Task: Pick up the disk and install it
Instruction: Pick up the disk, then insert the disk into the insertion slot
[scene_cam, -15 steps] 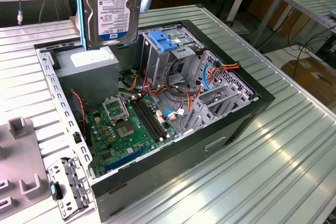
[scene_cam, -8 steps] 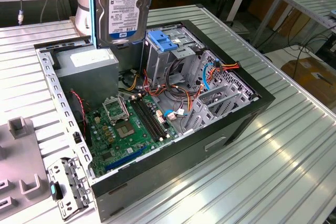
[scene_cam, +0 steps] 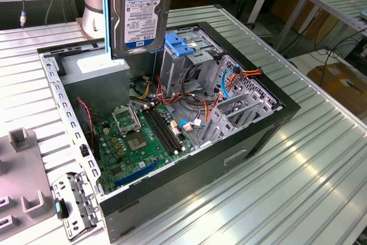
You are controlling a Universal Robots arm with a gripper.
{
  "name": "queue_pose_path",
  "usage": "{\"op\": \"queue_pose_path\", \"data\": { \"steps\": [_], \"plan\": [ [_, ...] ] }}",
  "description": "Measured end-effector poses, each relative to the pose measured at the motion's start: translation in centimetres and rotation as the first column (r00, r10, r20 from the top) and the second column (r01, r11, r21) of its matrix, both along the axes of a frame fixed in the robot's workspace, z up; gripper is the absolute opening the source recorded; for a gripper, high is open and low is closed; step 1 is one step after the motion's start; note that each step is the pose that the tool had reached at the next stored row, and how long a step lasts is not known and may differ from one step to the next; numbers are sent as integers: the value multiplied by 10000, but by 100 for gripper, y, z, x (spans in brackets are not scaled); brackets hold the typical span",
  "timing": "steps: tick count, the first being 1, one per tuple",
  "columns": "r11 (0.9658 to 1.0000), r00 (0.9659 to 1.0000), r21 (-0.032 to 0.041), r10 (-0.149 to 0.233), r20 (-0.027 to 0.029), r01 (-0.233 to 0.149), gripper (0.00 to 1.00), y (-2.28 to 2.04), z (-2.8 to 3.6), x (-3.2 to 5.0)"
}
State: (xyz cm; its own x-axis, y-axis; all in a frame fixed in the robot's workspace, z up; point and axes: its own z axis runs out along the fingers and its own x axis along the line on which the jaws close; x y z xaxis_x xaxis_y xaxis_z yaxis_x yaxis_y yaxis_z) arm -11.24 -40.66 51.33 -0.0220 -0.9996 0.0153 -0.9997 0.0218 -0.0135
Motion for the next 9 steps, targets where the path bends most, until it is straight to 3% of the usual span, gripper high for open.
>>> {"op": "queue_pose_path", "data": {
  "steps": [9],
  "plan": [
    [10000, 10000, -1, 2, 1, -2, 37, -9, -5, 1]
  ]
}}
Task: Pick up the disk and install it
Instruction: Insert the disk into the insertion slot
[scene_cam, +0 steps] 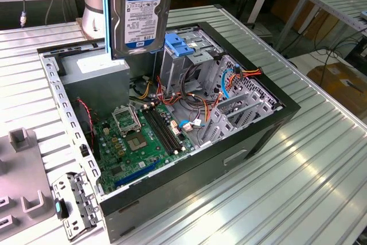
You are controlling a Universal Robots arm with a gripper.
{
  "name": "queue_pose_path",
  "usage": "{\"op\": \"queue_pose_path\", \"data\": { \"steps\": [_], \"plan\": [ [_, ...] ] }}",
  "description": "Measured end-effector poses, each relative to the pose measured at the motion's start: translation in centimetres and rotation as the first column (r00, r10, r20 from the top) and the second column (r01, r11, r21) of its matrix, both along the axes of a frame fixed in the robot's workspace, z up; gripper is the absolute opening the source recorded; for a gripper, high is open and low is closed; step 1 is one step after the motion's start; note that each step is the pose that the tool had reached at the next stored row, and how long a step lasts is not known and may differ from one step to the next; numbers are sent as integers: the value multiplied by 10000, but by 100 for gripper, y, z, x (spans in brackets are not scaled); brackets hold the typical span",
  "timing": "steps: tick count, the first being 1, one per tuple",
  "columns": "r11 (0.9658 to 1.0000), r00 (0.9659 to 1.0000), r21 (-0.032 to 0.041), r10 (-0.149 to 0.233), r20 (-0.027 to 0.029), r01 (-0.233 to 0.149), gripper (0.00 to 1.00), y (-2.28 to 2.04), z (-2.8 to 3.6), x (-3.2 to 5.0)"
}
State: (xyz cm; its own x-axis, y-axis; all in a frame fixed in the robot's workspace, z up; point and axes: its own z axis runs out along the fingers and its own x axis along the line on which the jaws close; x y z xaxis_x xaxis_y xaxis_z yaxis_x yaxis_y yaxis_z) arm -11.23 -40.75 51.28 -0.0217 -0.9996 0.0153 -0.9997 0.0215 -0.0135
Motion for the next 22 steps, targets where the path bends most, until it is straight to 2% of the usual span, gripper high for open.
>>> {"op": "queue_pose_path", "data": {
  "steps": [4, 16, 22],
  "plan": [
    [10000, 10000, 0, 0, 0, 0, 37, -23, 0, 0],
    [10000, 10000, 0, -1, 0, 1, 37, -129, -1, 0],
    [10000, 10000, 0, 0, 0, 0, 37, -209, -3, 0]
  ]
}}
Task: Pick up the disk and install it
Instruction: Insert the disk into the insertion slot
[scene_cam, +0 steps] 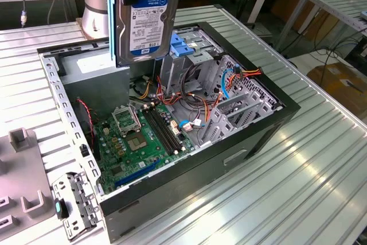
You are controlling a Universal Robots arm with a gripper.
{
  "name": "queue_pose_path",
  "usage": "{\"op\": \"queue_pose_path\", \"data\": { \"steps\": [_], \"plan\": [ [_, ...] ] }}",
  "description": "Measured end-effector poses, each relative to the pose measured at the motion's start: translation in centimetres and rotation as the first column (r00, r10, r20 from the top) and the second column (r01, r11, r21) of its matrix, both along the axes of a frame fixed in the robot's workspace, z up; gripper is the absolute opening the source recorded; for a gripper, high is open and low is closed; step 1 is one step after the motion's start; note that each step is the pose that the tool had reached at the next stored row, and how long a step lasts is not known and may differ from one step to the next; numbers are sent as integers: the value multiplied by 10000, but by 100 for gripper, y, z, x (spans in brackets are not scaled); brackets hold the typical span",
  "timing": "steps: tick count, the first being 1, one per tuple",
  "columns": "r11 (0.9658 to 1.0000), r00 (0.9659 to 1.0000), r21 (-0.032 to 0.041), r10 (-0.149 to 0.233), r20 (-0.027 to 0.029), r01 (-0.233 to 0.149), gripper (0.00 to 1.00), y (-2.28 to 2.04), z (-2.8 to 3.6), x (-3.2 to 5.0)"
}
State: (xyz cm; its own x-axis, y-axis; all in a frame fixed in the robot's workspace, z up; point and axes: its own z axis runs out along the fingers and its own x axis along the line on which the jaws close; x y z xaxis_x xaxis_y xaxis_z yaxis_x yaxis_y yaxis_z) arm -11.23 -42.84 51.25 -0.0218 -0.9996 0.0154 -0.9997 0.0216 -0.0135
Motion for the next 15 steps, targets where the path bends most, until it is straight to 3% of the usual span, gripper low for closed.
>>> {"op": "queue_pose_path", "data": {
  "steps": [15],
  "plan": [
    [10000, 10000, 0, -1, 0, 1, 37, -49, 0, 0]
  ]
}}
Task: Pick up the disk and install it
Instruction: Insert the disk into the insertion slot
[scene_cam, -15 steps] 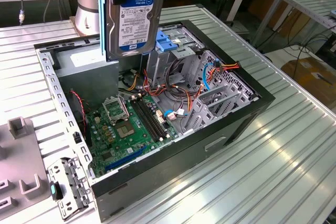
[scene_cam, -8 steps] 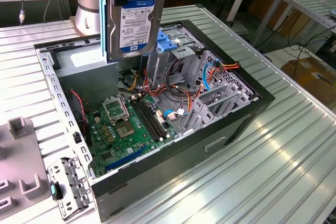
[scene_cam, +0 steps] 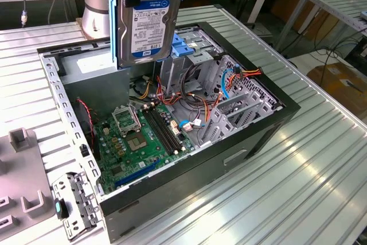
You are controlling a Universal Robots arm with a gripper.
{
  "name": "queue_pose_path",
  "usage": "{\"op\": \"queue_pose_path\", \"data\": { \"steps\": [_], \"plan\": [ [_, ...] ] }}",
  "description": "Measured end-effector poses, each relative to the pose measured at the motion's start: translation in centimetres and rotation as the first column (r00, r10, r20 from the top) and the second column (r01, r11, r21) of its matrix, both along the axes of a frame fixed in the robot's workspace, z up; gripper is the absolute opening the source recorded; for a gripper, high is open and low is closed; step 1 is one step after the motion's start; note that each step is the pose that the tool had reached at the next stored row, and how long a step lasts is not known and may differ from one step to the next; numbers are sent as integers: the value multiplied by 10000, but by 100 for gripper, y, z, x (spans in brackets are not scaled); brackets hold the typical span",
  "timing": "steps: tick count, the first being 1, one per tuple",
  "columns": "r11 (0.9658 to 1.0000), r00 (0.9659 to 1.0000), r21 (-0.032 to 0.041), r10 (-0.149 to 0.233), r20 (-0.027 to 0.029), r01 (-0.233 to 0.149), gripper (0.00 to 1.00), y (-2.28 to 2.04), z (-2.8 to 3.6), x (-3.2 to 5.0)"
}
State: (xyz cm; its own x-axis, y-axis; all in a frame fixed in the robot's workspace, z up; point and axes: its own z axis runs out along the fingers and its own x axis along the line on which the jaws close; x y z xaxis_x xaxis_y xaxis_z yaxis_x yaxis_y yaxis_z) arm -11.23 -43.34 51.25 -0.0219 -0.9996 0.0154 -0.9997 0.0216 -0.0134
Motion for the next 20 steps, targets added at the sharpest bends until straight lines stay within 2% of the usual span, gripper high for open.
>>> {"op": "queue_pose_path", "data": {
  "steps": [7, 12, 17, 18, 20],
  "plan": [
    [10000, 10000, 1, 2, 1, -2, 37, -9, 0, 0],
    [10000, 10000, 0, 0, 0, 0, 37, -57, 0, 0],
    [10000, 10000, 0, 0, 1, 0, 37, -154, -1, 0],
    [10000, 10000, 0, 0, 0, 0, 37, -184, -1, 1],
    [10000, 10000, 1, 1, 1, -1, 37, -285, -3, 4]
  ]
}}
